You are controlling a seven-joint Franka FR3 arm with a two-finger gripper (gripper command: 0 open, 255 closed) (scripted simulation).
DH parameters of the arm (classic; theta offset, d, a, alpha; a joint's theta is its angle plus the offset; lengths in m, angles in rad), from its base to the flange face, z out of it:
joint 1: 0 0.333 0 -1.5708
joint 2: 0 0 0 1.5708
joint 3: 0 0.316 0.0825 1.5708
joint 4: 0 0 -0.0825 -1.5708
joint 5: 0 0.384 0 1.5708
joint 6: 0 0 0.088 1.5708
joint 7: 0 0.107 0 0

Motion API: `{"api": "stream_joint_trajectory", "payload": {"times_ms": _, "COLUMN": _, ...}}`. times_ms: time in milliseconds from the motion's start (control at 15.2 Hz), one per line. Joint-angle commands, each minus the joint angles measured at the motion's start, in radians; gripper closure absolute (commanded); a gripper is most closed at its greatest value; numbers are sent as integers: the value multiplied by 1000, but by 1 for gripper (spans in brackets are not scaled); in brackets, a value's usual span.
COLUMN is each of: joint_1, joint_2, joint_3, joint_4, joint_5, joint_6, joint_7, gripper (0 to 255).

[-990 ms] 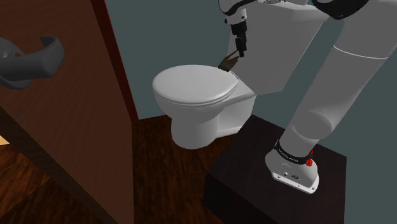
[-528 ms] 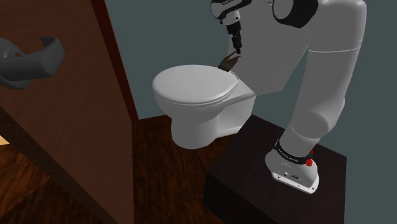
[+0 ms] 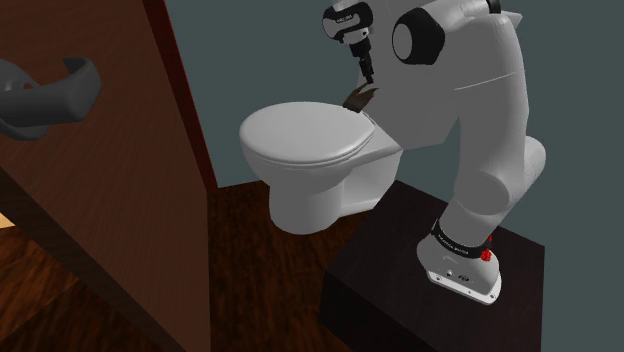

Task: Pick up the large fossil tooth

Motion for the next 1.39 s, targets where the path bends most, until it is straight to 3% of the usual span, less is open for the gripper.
{"api": "stream_joint_trajectory", "payload": {"times_ms": 0, "joint_1": -2, "joint_2": 13, "joint_3": 2, "joint_4": -6, "joint_5": 2, "joint_6": 18, "joint_7": 4, "gripper": 0}}
{"api": "stream_joint_trajectory", "payload": {"times_ms": 396, "joint_1": -1, "joint_2": 22, "joint_3": 6, "joint_4": -53, "joint_5": 3, "joint_6": 70, "joint_7": 22, "gripper": 0}}
{"api": "stream_joint_trajectory", "payload": {"times_ms": 462, "joint_1": 0, "joint_2": 21, "joint_3": 6, "joint_4": -53, "joint_5": 3, "joint_6": 70, "joint_7": 22, "gripper": 255}}
{"api": "stream_joint_trajectory", "payload": {"times_ms": 1056, "joint_1": -1, "joint_2": 22, "joint_3": 6, "joint_4": -53, "joint_5": 3, "joint_6": 70, "joint_7": 22, "gripper": 255}}
{"api": "stream_joint_trajectory", "payload": {"times_ms": 1320, "joint_1": -2, "joint_2": 14, "joint_3": 3, "joint_4": -12, "joint_5": 2, "joint_6": 25, "joint_7": 6, "gripper": 255}}
